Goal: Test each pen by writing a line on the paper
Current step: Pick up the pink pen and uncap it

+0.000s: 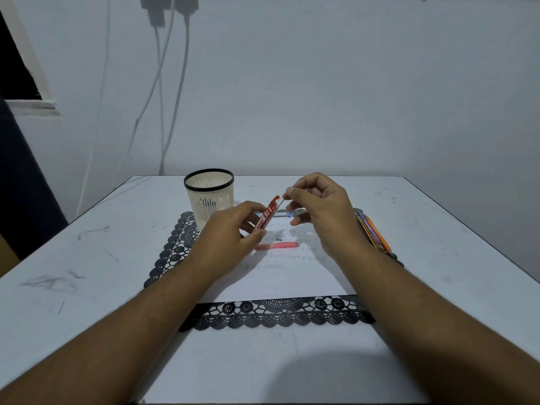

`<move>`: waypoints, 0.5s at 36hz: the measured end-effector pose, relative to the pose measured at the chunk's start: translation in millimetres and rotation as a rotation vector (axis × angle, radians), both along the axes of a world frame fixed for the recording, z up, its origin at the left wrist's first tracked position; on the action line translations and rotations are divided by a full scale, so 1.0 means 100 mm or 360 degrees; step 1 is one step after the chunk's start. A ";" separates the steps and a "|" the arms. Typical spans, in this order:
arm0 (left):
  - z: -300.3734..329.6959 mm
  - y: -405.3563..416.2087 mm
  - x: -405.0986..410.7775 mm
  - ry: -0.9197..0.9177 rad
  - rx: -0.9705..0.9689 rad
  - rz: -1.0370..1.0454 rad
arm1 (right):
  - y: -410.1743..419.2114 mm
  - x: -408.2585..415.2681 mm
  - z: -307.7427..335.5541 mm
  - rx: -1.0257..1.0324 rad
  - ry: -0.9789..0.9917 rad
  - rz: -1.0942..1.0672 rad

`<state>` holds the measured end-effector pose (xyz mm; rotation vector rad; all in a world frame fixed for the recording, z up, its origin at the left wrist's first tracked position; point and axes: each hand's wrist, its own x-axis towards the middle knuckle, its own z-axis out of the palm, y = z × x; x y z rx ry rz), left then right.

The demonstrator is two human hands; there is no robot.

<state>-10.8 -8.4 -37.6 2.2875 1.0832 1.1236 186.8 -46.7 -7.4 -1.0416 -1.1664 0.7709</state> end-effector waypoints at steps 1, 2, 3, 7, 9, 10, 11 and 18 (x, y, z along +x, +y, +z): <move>0.00 0.00 0.00 -0.0002 0.0001 -0.0002 | 0.00 0.00 0.00 -0.0004 0.0009 0.0016; 0.00 0.00 0.00 -0.0002 0.0003 -0.0002 | 0.00 0.00 0.00 -0.0009 0.0018 0.0029; 0.00 0.00 0.00 0.0001 0.0006 0.0002 | 0.00 0.00 0.00 -0.0017 0.0026 0.0034; 0.00 -0.01 0.00 0.0004 0.0010 0.0003 | 0.03 -0.02 -0.02 -0.0043 0.0045 0.0054; 0.00 0.00 -0.01 0.0006 0.0012 0.0008 | 0.04 -0.02 -0.03 -0.0066 0.0043 0.0079; 0.00 0.00 -0.01 0.0005 0.0010 0.0010 | 0.04 -0.03 -0.03 -0.0080 0.0031 0.0084; 0.00 0.00 -0.01 0.0004 0.0009 0.0008 | 0.04 -0.03 -0.03 -0.0091 0.0023 0.0090; -0.01 0.02 -0.01 0.0011 0.0016 -0.0017 | -0.01 -0.02 0.05 -0.0051 0.0118 0.0151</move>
